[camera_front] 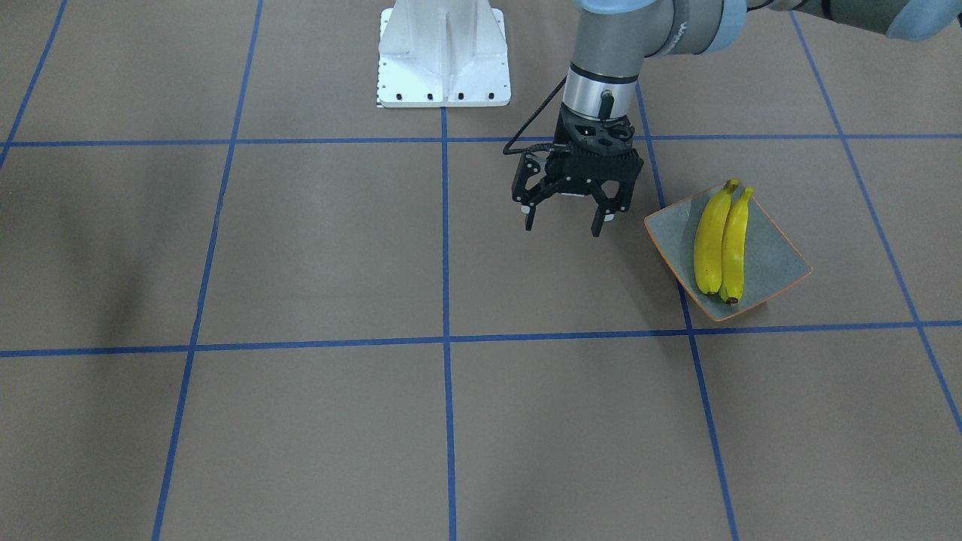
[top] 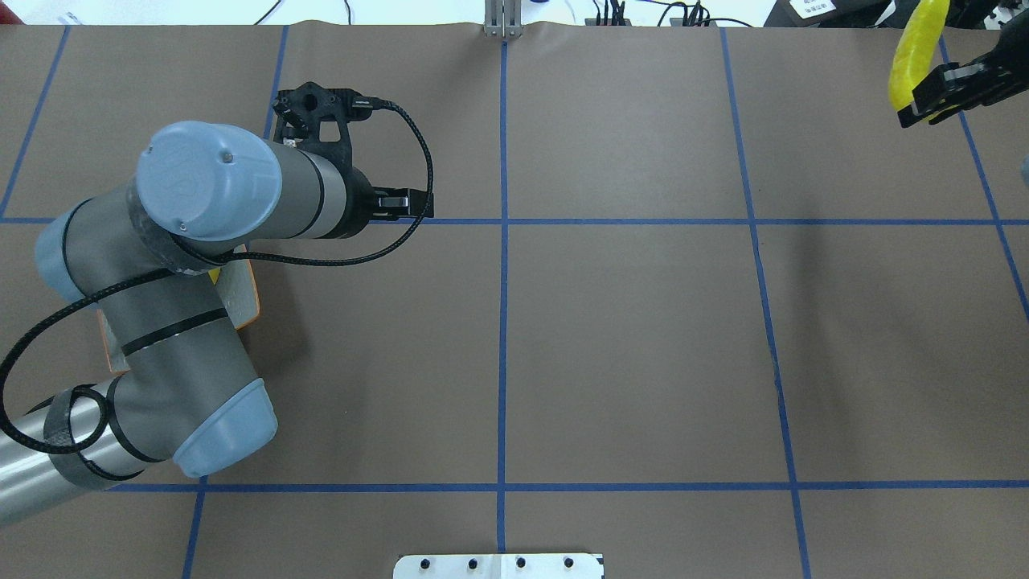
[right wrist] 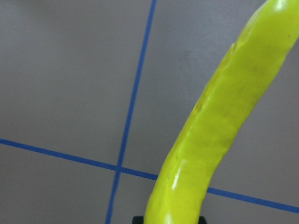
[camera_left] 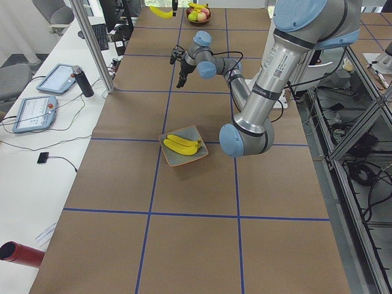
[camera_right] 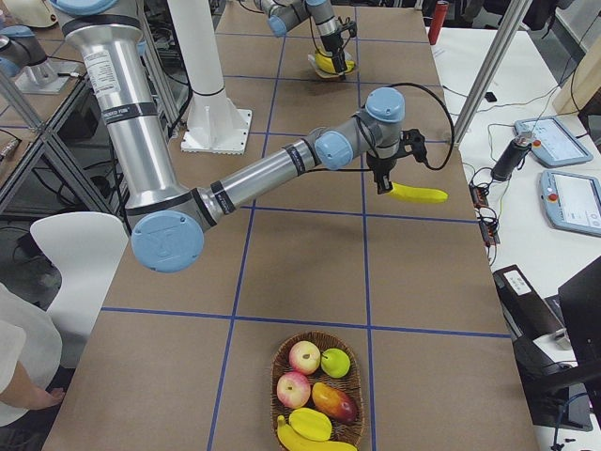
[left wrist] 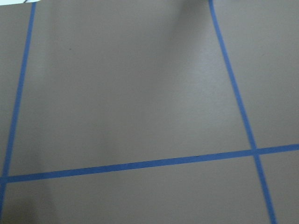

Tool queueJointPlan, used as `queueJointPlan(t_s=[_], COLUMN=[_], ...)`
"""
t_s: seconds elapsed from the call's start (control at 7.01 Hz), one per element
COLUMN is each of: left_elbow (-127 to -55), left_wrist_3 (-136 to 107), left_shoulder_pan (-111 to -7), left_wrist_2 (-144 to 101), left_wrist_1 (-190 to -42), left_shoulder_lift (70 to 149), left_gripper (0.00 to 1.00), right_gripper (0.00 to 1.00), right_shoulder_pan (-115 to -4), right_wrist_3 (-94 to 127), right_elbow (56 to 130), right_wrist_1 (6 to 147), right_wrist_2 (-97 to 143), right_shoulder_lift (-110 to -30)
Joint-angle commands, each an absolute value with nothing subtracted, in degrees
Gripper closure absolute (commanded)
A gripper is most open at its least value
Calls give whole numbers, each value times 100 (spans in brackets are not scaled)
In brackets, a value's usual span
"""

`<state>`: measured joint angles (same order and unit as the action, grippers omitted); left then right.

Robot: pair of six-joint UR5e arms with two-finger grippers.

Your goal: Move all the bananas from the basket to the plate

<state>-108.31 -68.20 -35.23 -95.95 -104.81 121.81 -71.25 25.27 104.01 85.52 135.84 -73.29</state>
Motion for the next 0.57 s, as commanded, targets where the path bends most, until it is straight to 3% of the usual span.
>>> queueJointPlan(t_s=[0.0, 0.43], left_elbow=[-10670, -10661], left_wrist_3=[-7242, -7269], left_shoulder_pan=[-3516, -3498], left_wrist_2=[-10097, -10195], left_wrist_1=[-11721, -12067], left_shoulder_lift=[12190, 12278], left_gripper=[0, 0], right_gripper=[100, 100], right_shoulder_pan=[-6480, -5610], right_wrist_3=[2777, 2786], right_elbow=[10537, 10802], right_wrist_1=[8543, 8481], right_wrist_2=[13788, 13773], right_shoulder_lift=[-6884, -6454])
